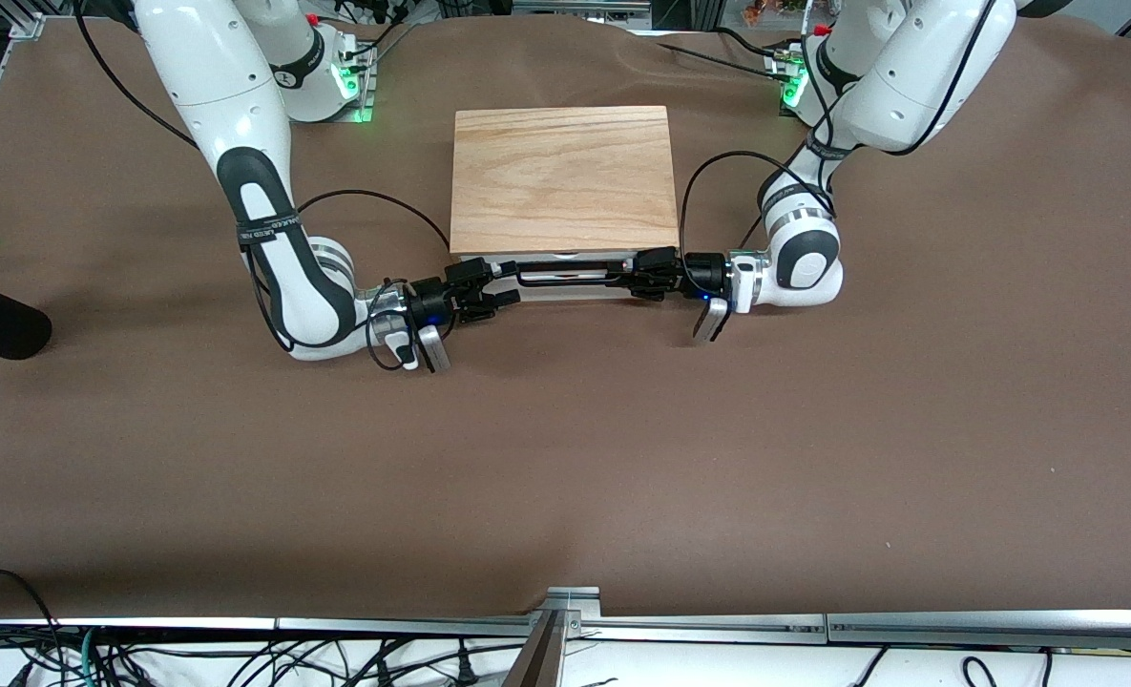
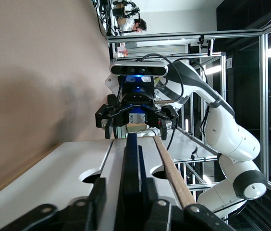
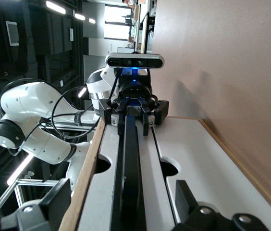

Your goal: Pull top drawer with both arms simultaneously

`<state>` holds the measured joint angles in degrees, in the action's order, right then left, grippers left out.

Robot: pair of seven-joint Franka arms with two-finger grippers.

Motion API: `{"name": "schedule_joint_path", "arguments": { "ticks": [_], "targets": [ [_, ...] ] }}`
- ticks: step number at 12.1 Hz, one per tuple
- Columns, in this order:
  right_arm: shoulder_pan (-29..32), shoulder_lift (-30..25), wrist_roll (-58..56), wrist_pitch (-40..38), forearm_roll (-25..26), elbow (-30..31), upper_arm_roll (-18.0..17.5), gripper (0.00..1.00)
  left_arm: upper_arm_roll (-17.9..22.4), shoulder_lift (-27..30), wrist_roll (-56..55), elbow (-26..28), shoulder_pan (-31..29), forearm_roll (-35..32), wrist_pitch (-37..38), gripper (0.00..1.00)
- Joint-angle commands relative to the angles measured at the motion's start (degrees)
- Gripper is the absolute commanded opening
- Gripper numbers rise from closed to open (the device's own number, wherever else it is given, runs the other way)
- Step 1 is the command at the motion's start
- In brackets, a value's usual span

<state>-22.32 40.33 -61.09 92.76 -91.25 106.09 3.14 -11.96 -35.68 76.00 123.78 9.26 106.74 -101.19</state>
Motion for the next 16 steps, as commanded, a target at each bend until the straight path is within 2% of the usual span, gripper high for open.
{"name": "schedule_joint_path", "arguments": {
  "ticks": [1, 2, 4, 7, 12, 16],
  "targets": [
    [-0.27, 0.54, -1.22, -0.47, -2.17, -0.10, -0.50, 0.87, -1.31, -0.53, 0.91, 0.59, 0.85, 0.84, -0.76, 0.21],
    [-0.36, 0.54, -1.22, -0.38, -2.26, -0.10, -0.59, 0.83, -1.32, -0.53, 0.91, 0.59, 0.85, 0.84, -0.76, 0.14],
    [-0.80, 0.80, -1.22, -0.21, -2.52, -0.01, -0.59, 0.83, -1.32, -0.61, 0.91, 0.68, 0.85, 0.75, -0.76, 0.00],
    [-1.50, 1.24, -1.22, -0.12, -3.84, 0.08, -0.59, 0.76, -1.32, -0.70, 0.99, 0.68, 0.85, 0.58, -0.68, 0.00],
    [-1.59, 1.24, -2.63, -0.47, -3.93, 0.17, -0.59, 0.47, -1.31, -0.79, 0.91, 0.68, 0.85, 0.23, -0.68, 0.00],
    [-0.89, 1.33, -2.72, -0.56, -3.41, 0.08, -0.41, 0.38, -1.31, -1.23, 0.91, 0.59, 0.85, 0.23, -0.68, 0.00]
  ]
}}
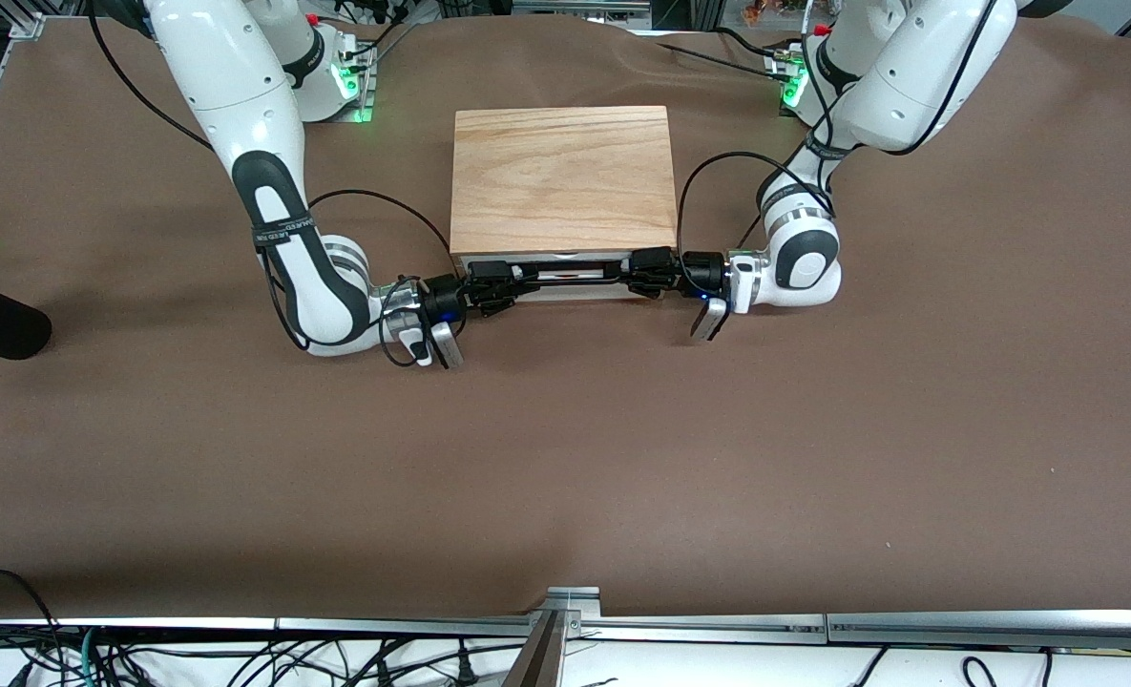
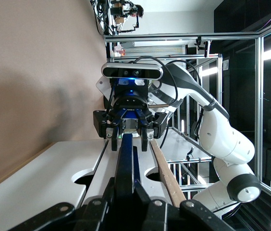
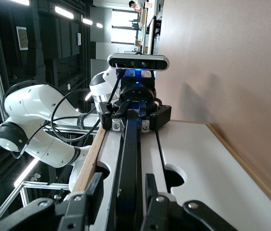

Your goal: Pull top drawer with both arms simultaneously

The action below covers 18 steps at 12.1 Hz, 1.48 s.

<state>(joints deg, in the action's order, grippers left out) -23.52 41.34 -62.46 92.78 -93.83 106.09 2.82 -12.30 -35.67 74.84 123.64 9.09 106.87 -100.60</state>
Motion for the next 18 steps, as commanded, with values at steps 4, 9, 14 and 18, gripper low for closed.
{"name": "schedule_joint_path", "arguments": {
  "ticks": [4, 9, 14, 18],
  "targets": [
    [1.20, 0.76, -2.66, -0.58, -0.47, 0.08, -0.01, 0.32, -0.89, -1.16, 1.98, 0.64, 1.02, 0.10, -1.26, 0.00],
    [0.84, 0.76, -2.67, -0.58, -0.47, 0.26, -0.01, 0.24, -0.89, -1.16, 1.98, 0.64, 1.02, 0.10, -1.26, 0.00],
    [0.49, 0.76, -2.58, -0.50, -0.74, 0.26, -0.01, 0.11, -0.89, -1.25, 1.98, 0.64, 1.02, 0.10, -1.26, 0.00],
    [0.49, 0.76, -2.06, 0.03, -1.09, -0.10, -0.01, 0.02, -0.89, -1.51, 2.41, 0.46, 1.02, 0.01, -1.35, 0.00]
  ]
}}
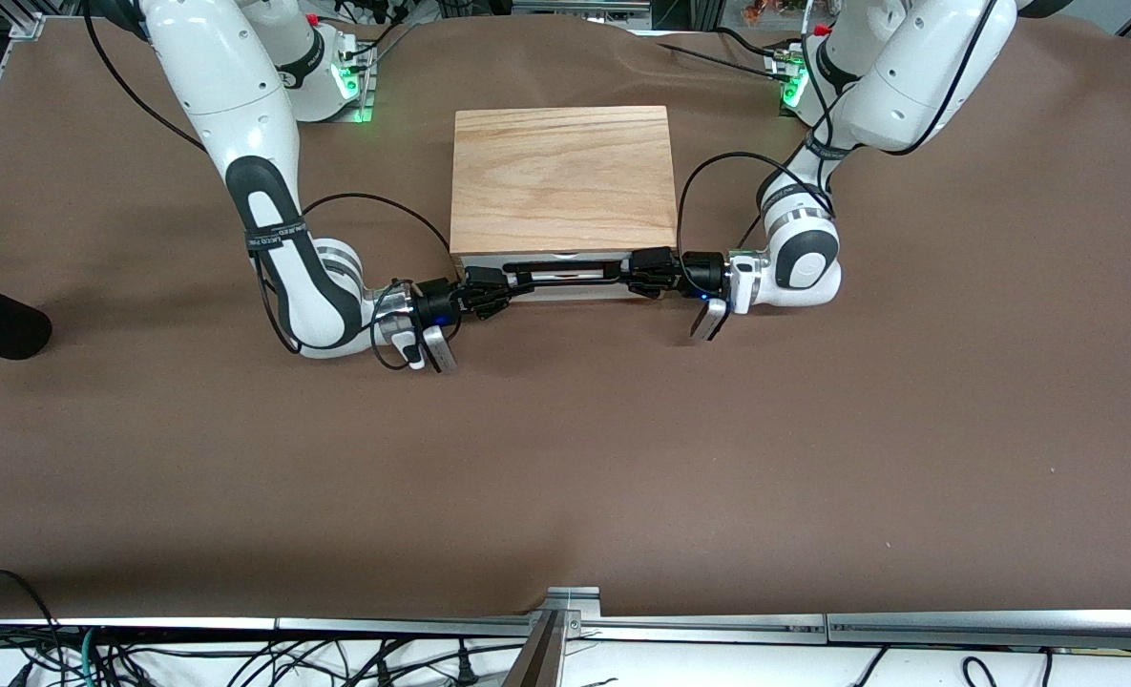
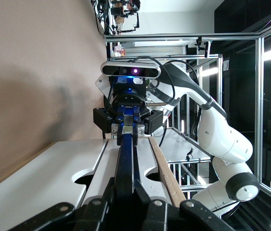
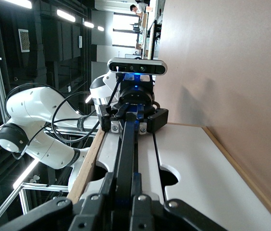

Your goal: Pull top drawer with both arms simultaneously

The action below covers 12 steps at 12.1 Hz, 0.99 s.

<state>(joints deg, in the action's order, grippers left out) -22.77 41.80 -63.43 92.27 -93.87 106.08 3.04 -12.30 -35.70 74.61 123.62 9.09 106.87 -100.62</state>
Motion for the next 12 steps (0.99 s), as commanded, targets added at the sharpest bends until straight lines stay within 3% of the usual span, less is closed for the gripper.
{"name": "schedule_joint_path", "arguments": {
  "ticks": [1, 12],
  "targets": [
    [-0.26, 0.29, -0.91, 0.55, -1.14, -0.17, -0.22, 0.02, -0.88, -1.57, 2.81, 0.48, 1.02, 0.01, -1.42, 0.00],
    [2.02, 4.07, 5.50, 1.07, -1.31, -10.08, 0.13, 0.01, 0.26, -1.92, -1.22, -1.62, 0.58, -0.26, -1.77, 0.00]
  ]
}}
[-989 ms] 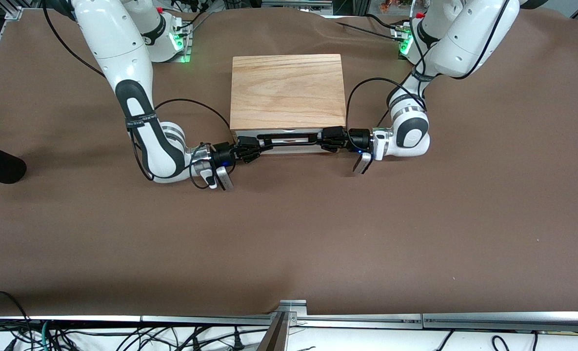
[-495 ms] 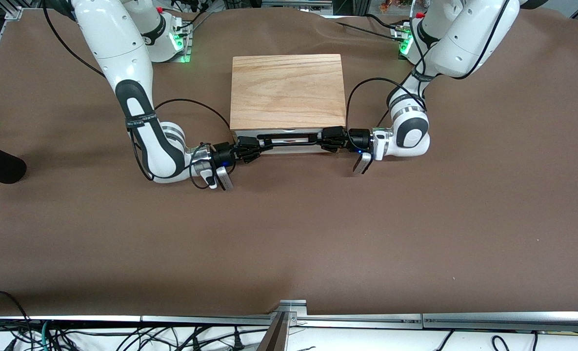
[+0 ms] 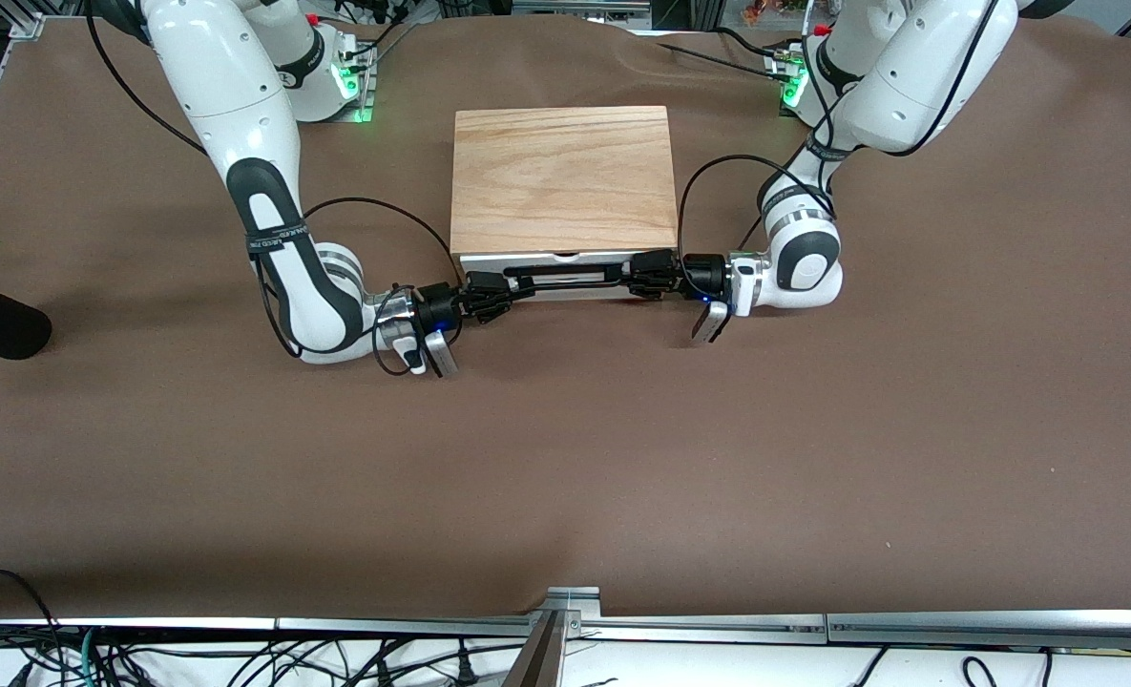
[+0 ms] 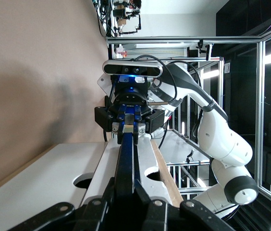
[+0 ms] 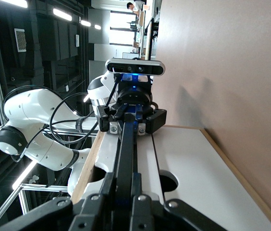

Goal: Pull top drawer with both arms simultaneously
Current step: 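Pull the handle outward with both grippers, sliding the drawer open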

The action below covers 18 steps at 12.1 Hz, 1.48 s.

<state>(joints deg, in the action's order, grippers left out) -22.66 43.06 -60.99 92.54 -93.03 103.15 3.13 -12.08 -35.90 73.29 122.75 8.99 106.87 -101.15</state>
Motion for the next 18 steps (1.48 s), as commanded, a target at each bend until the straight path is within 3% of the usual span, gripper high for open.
{"name": "schedule_joint_path", "arguments": {
  "ticks": [1, 18],
  "targets": [
    [2.27, 3.60, 4.38, 0.80, -2.07, -8.56, 0.04, 0.01, 0.04, -1.71, -0.59, -1.45, 0.68, -0.34, -1.51, 0.00],
    [6.40, 12.91, 14.15, 4.39, -1.80, -26.49, 0.12, 0.00, 5.31, -5.57, -20.72, -16.39, 0.59, -2.98, -3.44, 0.00]
  ]
}}
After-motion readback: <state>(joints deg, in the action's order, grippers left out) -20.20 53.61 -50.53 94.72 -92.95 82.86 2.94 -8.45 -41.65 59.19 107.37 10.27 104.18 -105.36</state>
